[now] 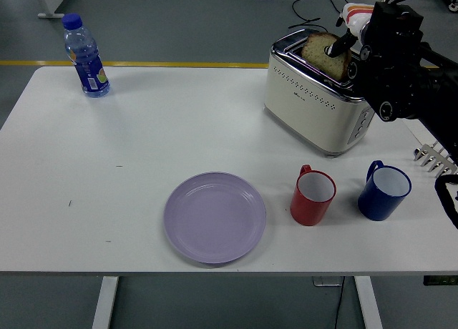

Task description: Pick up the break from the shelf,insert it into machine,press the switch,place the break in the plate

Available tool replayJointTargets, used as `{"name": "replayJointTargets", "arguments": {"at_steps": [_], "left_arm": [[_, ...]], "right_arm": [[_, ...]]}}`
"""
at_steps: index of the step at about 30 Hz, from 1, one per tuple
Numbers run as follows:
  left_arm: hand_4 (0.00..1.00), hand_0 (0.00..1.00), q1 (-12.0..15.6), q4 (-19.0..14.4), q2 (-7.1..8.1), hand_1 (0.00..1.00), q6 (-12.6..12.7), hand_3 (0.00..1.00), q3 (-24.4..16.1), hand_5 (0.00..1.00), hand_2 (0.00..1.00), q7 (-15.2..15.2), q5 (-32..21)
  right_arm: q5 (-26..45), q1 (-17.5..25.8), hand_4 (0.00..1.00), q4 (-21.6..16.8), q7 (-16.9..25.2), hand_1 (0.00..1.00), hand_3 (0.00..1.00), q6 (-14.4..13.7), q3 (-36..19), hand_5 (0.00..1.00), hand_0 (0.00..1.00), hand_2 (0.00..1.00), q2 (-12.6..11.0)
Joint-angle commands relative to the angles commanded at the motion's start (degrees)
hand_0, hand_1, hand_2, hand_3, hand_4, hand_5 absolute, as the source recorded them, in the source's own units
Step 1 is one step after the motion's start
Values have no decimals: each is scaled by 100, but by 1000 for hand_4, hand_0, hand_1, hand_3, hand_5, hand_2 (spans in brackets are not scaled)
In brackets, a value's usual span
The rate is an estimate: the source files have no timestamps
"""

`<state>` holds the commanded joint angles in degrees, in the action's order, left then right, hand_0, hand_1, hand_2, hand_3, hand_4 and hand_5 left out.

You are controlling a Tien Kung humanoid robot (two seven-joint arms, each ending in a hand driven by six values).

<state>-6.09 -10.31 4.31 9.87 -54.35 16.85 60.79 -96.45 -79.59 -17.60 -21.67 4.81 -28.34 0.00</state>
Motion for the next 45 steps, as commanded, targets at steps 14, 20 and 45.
{"name": "replayJointTargets", "arguments": {"at_steps": [14, 20, 45], "left_arm": [[327, 658, 10, 0, -1, 568, -10, 610, -73, 985, 577, 14, 76], [327, 658, 7, 0, -1, 568, -9, 611, -125, 985, 577, 22, 125], [323, 658, 53, 0, -19, 567, -18, 611, -280, 986, 578, 54, 292]], "right_arm": [[412, 23, 761, -152, 0, 514, 715, 119, 123, 271, 488, 545, 0], [363, 9, 744, -227, -5, 443, 639, 167, 147, 256, 393, 474, 0], [216, 66, 509, -268, 70, 329, 516, 41, 145, 2, 302, 398, 0]]}}
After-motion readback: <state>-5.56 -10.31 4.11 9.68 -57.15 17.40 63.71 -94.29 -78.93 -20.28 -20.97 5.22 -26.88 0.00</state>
